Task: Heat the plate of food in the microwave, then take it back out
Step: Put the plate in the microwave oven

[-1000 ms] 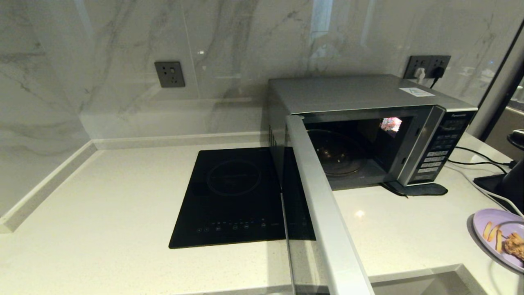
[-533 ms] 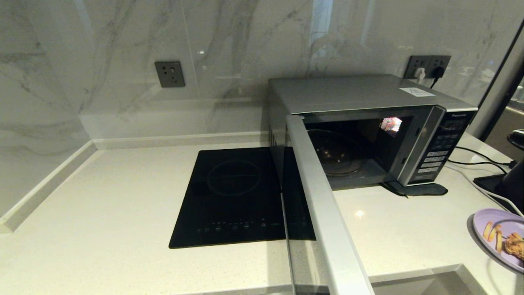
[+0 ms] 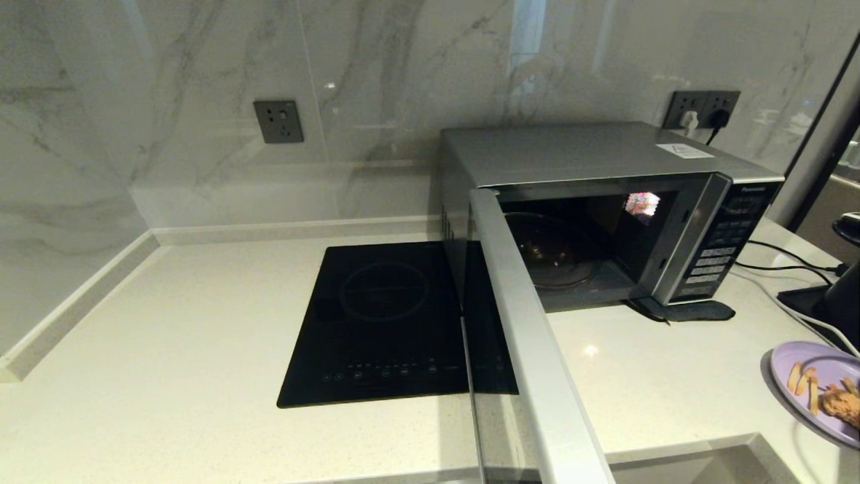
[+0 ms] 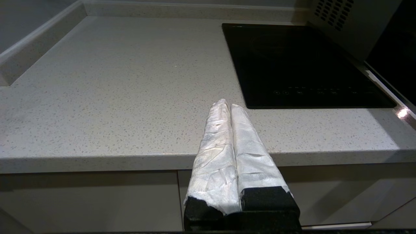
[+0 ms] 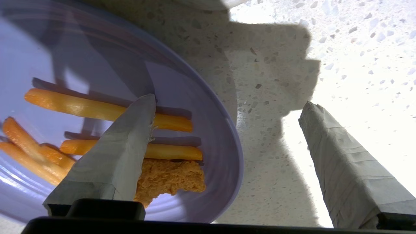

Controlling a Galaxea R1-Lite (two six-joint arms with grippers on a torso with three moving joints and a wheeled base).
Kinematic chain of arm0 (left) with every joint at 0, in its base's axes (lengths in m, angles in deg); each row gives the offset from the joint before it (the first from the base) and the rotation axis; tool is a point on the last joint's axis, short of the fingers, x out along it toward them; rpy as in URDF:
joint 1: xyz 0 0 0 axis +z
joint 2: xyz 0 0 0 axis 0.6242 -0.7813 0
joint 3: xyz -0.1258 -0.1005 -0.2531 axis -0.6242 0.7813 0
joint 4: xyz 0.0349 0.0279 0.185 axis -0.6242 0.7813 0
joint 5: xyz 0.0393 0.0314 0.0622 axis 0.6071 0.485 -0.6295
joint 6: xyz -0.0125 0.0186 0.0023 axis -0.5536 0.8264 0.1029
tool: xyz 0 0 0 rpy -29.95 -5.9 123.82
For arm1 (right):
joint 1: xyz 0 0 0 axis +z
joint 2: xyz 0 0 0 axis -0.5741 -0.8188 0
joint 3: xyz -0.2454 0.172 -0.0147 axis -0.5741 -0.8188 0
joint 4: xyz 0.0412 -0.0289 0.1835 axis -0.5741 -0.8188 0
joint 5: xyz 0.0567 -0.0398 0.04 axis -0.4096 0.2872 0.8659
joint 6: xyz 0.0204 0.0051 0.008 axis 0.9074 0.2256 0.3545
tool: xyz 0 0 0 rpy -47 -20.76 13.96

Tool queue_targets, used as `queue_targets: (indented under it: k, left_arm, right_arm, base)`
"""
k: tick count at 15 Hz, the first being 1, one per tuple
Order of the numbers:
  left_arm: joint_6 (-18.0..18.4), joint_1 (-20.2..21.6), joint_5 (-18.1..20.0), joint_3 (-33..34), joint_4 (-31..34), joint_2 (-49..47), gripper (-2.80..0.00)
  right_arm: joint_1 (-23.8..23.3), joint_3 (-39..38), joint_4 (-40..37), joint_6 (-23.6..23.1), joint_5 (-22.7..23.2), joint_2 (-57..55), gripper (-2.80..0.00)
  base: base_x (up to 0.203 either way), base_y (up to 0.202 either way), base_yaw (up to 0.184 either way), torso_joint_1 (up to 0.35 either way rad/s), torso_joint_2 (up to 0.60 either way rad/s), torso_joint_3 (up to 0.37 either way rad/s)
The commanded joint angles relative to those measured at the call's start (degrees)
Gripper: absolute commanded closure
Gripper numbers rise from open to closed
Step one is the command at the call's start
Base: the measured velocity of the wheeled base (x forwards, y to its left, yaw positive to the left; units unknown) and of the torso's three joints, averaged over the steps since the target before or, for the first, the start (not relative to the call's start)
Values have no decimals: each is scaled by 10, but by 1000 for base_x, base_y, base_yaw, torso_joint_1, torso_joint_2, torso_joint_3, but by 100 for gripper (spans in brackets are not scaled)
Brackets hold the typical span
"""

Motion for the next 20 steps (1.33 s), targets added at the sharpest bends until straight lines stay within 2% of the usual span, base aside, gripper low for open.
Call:
queue_targets:
  k: [1, 3, 4, 20]
  left_arm:
    - [0, 0, 0, 0, 0, -1, 0]
    - [0, 0, 0, 0, 0, -1, 0]
    - [0, 0, 0, 0, 0, -1, 0]
    - [0, 0, 0, 0, 0, -1, 0]
  right_arm:
    - [0, -1, -3, 2, 0, -1, -280]
    - [0, 0, -3, 2, 0, -1, -280]
    - [0, -1, -3, -4, 0, 0, 0]
    - [-1, -17, -5, -10, 4, 13, 0]
  base:
    - [0, 0, 0, 0, 0, 0]
    - [0, 0, 0, 0, 0, 0]
    - [0, 0, 0, 0, 0, 0]
    - [0, 0, 0, 0, 0, 0]
